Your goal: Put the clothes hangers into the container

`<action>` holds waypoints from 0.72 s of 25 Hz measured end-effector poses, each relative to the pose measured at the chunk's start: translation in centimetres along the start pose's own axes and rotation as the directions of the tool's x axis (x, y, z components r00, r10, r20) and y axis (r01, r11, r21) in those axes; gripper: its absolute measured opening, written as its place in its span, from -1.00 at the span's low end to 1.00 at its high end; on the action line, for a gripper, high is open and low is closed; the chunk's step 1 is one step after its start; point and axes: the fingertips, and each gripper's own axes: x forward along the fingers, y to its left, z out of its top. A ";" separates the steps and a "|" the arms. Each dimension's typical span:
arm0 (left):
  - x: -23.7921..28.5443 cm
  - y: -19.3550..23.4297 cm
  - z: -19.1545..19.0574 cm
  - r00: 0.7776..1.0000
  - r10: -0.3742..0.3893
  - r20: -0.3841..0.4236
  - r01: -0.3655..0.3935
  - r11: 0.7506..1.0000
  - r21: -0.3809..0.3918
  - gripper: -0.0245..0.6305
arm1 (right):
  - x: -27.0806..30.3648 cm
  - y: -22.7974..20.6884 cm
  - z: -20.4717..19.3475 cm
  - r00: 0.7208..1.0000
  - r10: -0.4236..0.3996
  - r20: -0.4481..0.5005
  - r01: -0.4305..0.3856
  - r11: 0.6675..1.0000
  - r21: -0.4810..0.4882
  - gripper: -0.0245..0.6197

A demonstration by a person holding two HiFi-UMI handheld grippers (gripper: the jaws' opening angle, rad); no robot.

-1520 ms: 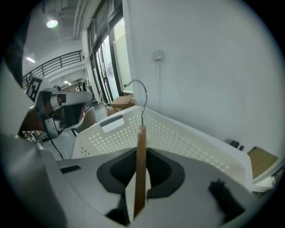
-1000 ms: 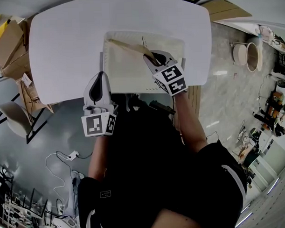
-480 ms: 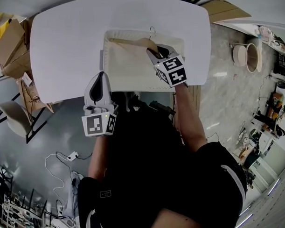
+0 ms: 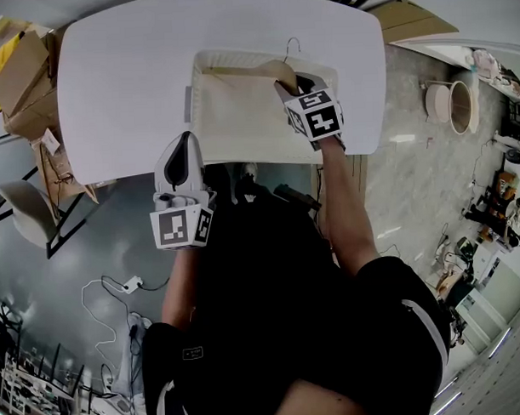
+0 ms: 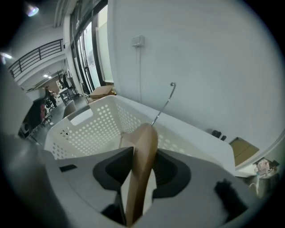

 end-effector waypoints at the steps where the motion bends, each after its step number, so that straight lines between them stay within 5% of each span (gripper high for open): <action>1: -0.1 0.1 0.0 1.000 0.002 0.000 -0.002 1.000 0.000 -0.91 | 0.1 -0.1 0.0 1.000 -0.001 -0.005 0.001 1.000 0.003 -0.50; 18: -1.2 0.1 0.0 1.000 0.005 0.004 -0.005 1.000 0.002 -0.91 | 0.7 -1.3 -0.8 0.998 -0.026 -0.055 0.027 1.000 0.016 -0.45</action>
